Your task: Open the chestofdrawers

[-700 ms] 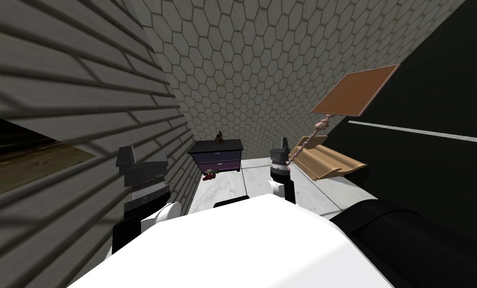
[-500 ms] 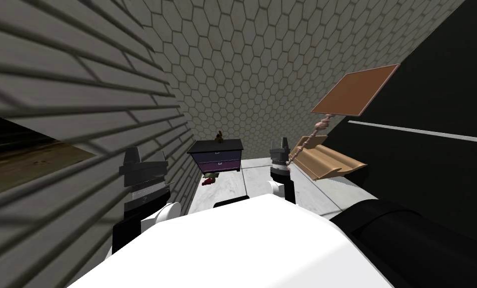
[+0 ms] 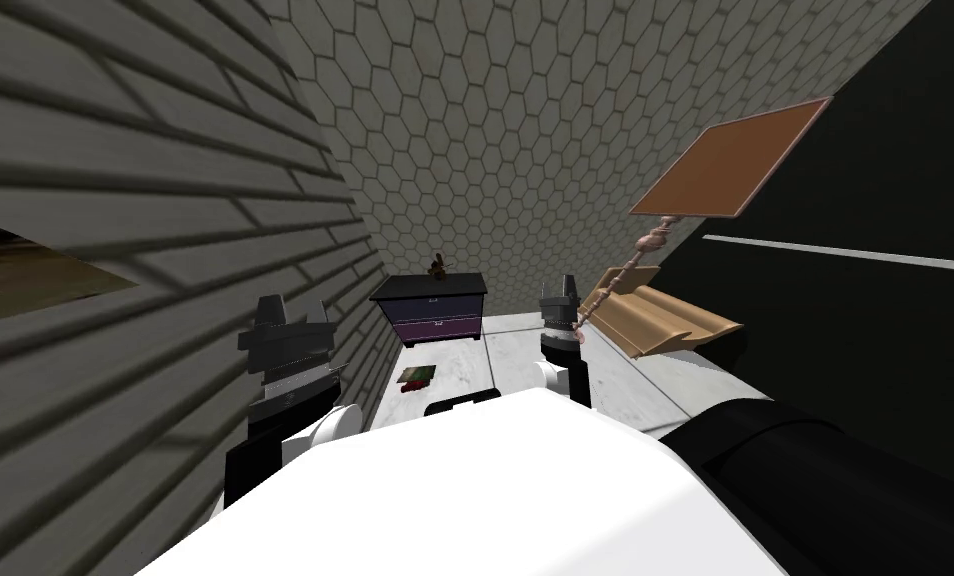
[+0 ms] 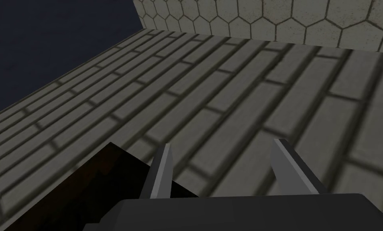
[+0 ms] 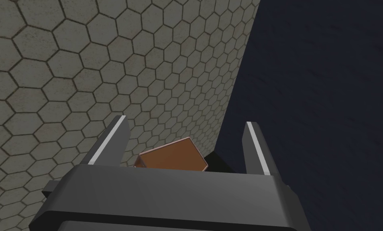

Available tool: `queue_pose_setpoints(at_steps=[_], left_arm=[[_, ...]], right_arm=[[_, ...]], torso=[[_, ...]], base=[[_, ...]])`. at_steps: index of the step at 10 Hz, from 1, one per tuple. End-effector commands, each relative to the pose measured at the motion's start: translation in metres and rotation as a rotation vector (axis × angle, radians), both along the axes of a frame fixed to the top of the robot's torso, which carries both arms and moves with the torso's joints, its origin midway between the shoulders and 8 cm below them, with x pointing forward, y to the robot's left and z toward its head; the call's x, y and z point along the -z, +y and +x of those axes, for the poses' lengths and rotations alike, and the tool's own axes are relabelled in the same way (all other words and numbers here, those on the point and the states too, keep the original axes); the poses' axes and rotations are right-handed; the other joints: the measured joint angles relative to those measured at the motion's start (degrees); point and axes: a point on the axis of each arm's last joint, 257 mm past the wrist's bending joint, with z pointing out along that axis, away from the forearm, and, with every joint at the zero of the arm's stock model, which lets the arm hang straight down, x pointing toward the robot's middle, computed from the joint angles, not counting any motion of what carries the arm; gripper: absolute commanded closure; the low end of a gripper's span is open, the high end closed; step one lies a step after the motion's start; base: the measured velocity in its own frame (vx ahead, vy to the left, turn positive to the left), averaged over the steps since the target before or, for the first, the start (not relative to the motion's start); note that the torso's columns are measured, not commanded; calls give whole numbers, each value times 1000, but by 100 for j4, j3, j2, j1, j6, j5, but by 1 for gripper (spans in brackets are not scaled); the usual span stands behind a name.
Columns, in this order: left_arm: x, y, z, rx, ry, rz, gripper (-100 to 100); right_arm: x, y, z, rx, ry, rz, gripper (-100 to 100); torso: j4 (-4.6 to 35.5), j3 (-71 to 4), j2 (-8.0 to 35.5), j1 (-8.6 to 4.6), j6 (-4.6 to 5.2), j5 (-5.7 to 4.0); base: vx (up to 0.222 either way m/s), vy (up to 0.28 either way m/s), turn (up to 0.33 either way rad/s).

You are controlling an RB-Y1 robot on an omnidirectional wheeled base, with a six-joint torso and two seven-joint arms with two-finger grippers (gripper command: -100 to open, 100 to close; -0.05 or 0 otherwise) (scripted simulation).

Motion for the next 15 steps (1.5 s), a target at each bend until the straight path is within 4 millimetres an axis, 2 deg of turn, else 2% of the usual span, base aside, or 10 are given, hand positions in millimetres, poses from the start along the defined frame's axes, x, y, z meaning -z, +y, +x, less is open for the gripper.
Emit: queue_pose_setpoints(at_steps=[1,2,3,5,15], left_arm=[[0,0,0,0,0,0,0],[0,0,0,0,0,0,0],[3,-3,3,14,8,24,-100],[11,-7,8,35,25,61,-100],[86,-9,43,92,121,178,-100]], right_arm=[[0,0,0,0,0,0,0],[0,0,0,0,0,0,0],[0,0,0,0,0,0,0],[0,0,0,0,1,0,0],[0,0,0,0,1,0,0]], torso=[[423,-846,423,0,0,0],[846,-1692,846,0,0,0],[1269,-2538,1269,0,0,0],[1512,-3048,1509,2,0,1],[1540,-3069,1546,1,0,0]], base=[[0,0,0],[0,0,0],[19,0,-3],[37,-2,-6],[86,-5,-10]])
